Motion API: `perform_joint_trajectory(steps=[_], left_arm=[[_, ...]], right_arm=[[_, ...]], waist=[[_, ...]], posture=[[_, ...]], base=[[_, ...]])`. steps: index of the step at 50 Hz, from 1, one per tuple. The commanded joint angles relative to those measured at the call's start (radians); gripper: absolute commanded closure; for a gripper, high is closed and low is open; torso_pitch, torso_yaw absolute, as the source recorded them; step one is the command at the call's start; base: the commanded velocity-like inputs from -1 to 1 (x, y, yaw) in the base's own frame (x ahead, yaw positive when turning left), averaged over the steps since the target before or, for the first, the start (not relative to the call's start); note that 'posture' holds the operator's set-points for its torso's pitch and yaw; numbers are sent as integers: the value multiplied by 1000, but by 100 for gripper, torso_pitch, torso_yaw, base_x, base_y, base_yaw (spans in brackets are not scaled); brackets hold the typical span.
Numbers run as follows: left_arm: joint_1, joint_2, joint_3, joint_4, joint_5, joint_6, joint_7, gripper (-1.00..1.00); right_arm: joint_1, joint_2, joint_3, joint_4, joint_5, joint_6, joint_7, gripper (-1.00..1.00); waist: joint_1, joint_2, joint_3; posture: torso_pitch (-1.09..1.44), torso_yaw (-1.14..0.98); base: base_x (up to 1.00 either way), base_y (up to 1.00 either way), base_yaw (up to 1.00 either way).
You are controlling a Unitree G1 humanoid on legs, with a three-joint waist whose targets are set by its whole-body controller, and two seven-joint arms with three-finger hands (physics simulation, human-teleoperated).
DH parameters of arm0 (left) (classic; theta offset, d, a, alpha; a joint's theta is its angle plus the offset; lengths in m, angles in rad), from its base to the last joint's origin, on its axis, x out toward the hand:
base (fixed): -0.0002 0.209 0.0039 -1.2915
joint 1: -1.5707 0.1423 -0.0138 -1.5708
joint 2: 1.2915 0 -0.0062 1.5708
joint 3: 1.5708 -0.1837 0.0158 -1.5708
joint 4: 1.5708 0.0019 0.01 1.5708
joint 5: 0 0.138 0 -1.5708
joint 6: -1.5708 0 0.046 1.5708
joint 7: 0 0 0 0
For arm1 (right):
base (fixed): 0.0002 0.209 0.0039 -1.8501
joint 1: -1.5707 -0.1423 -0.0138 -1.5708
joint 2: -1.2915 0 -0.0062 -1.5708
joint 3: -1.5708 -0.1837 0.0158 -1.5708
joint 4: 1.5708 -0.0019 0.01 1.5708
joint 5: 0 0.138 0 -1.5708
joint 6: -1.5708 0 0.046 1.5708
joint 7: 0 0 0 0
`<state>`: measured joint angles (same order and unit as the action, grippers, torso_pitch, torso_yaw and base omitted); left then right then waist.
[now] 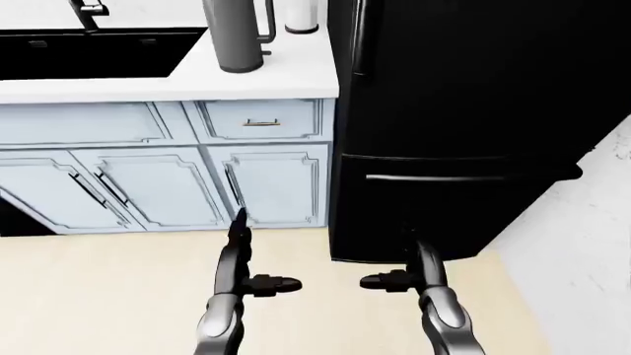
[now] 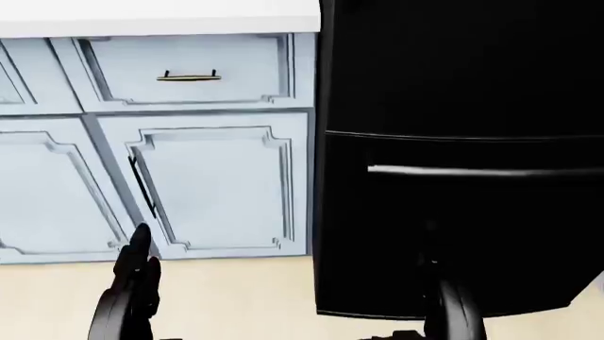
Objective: Close the lid of the electric kettle.
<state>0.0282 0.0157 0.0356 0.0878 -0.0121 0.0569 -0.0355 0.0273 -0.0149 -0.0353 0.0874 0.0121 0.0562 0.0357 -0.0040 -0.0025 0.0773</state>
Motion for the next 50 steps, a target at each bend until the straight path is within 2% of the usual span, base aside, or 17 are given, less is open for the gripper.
perform_joint_trajectory(steps=[1, 3, 4, 5, 7, 8, 24, 32, 42, 50], left_arm=[[-28, 4, 5, -75, -8, -60, -4, -100], [-21, 3, 0, -83, -6, -52, -6, -100], [-14, 2, -4, -93, -4, -46, -8, -100], [-16, 2, -4, -87, -1, -50, -8, -100], [-20, 3, -4, -94, -1, -40, -9, -100], [-22, 4, -2, -80, -2, -47, -11, -100], [-25, 6, 1, -70, 3, -50, -19, -100], [-22, 10, 11, -118, -6, -9, -23, -100], [-37, 32, 71, -215, -51, 80, -21, -100], [-69, 77, 172, -279, -130, 157, -11, -100]], right_arm=[[-30, -10, -1, -67, -11, -74, 1, -100], [-32, -12, -4, -61, -14, -76, 4, -100], [-33, -13, -9, -59, -11, -79, 7, -100], [-34, -12, -9, -56, -12, -82, 7, -100], [-29, -10, -7, -70, -15, -72, 6, -100], [-30, -10, -6, -71, -18, -71, 4, -100], [-35, -15, -8, -68, -48, -78, 3, -100], [-21, -22, -21, -125, -64, -48, 1, -100], [-24, -40, -77, -219, -34, 22, 16, -100], [-18, -54, -135, -368, 4, 133, 30, -100]], waist=[[-2, -8, -1], [8, -1, -61], [7, -1, -52], [6, -6, -17], [7, -8, -69], [8, -8, -74], [8, -4, -92], [8, -4, -87], [7, -4, -80], [7, -3, -76]], posture=[[0, 0], [0, 0], [0, 0], [0, 0], [0, 0], [0, 0], [0, 0], [0, 0], [0, 0], [0, 0]], base=[[0, 0, 0], [0, 0, 0], [0, 0, 0], [0, 0, 0], [0, 0, 0], [0, 0, 0], [0, 0, 0], [0, 0, 0], [0, 0, 0], [0, 0, 0]])
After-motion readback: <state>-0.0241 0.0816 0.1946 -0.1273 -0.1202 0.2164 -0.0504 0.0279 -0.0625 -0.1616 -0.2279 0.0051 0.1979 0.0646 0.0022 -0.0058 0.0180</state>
